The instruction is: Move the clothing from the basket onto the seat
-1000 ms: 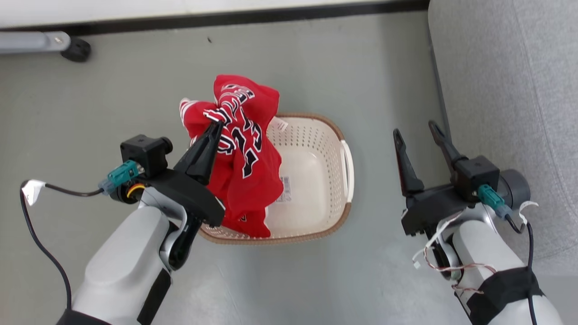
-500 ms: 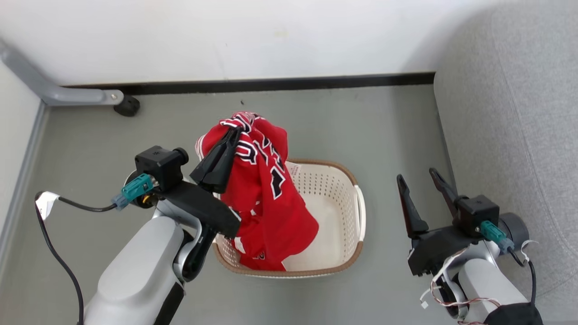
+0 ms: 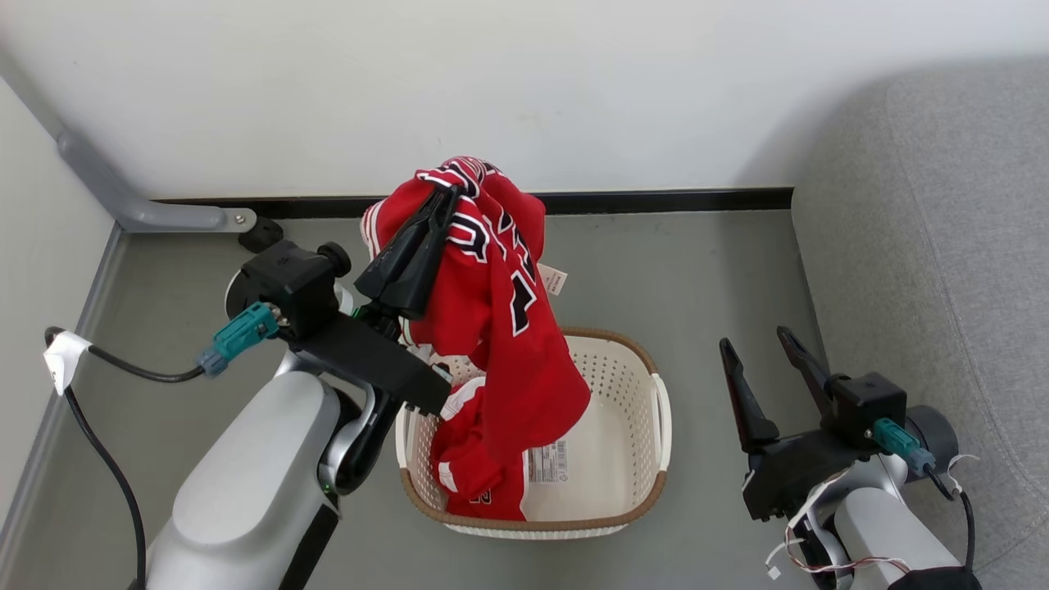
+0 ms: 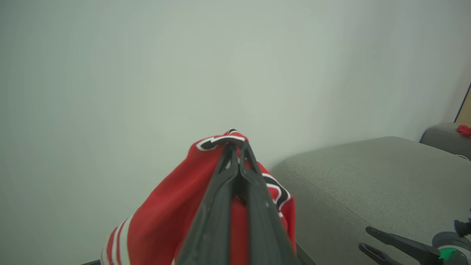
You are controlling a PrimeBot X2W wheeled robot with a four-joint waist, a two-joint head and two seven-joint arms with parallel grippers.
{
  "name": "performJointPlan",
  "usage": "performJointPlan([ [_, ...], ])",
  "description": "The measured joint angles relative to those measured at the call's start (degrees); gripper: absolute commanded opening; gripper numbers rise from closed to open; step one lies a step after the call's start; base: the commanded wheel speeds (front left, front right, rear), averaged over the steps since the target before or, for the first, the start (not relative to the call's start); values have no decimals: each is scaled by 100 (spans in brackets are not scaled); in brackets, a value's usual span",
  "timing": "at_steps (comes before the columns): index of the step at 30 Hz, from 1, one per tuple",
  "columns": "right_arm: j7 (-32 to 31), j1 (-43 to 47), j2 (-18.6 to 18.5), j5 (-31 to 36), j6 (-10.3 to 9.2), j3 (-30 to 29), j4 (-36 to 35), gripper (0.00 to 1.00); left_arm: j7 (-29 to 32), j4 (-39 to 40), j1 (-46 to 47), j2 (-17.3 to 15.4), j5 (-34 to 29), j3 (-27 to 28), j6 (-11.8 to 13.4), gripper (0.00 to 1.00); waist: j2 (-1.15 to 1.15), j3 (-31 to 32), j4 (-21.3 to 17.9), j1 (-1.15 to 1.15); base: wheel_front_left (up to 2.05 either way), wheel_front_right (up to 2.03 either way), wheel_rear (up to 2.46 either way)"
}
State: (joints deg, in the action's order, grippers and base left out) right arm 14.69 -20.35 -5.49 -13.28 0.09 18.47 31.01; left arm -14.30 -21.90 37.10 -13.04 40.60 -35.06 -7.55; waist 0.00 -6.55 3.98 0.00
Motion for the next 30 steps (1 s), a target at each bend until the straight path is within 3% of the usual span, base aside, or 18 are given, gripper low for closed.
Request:
performJointPlan([
  [9, 0, 9, 22, 0, 46, -37, -59, 100, 0, 356, -3, -2, -193, 129, 0, 0, 0, 74, -17, 0, 0, 0, 0],
  [12, 0, 9, 67, 2, 149, 54, -163, 100, 0, 412, -16, 0, -223, 153, 0, 0, 0, 69, -34, 0, 0, 0, 0],
  [20, 0, -63, 171, 79, 491, 688, -524, 100, 0, 494, -101, 10, -301, 208, 0, 0, 0, 44, -65, 0, 0, 0, 0],
  [30, 1, -304, 180, 114, 633, 1485, -792, 100, -1, 584, -101, 94, -450, 257, 0, 0, 1, -31, -23, 0, 0, 0, 0],
])
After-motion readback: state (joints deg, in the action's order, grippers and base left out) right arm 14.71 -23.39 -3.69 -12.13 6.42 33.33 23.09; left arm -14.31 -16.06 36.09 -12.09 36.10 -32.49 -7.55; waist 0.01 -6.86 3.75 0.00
